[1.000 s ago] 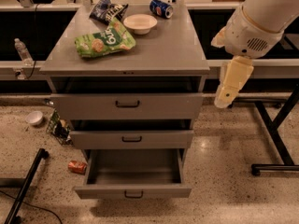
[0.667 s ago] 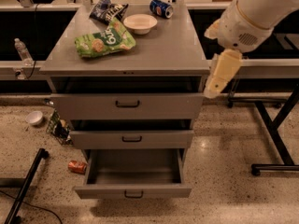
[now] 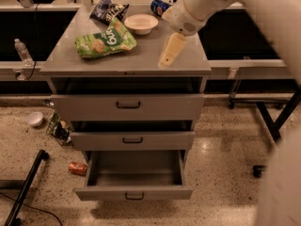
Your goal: Place green rice chip bag into bottom drawer
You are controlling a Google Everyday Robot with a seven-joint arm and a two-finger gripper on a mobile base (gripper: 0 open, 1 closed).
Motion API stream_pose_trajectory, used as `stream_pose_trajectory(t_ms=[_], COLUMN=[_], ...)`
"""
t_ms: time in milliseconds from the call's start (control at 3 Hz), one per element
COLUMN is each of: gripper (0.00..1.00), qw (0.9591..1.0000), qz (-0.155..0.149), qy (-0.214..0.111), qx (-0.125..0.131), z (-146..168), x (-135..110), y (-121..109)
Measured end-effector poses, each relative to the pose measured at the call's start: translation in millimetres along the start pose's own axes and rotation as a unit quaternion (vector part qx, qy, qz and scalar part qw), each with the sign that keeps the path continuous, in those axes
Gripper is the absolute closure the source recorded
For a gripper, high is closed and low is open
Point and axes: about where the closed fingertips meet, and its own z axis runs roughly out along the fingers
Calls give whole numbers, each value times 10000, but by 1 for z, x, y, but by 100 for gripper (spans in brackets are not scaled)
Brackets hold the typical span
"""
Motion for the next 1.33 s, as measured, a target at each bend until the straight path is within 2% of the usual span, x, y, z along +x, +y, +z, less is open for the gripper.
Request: stream_pose_trajectory(t_ms=[333,667,1000,1333], gripper=[0,0,0,0], qw=[9996,9995,9984,9963], qz=[164,159,170,160], qy=[-234,-257,-532,-835], qx=[-22,-25,5,-98], z=[82,83,92,106], x=[1,-2,-28,-59], y=[-44,-44,-47,-51])
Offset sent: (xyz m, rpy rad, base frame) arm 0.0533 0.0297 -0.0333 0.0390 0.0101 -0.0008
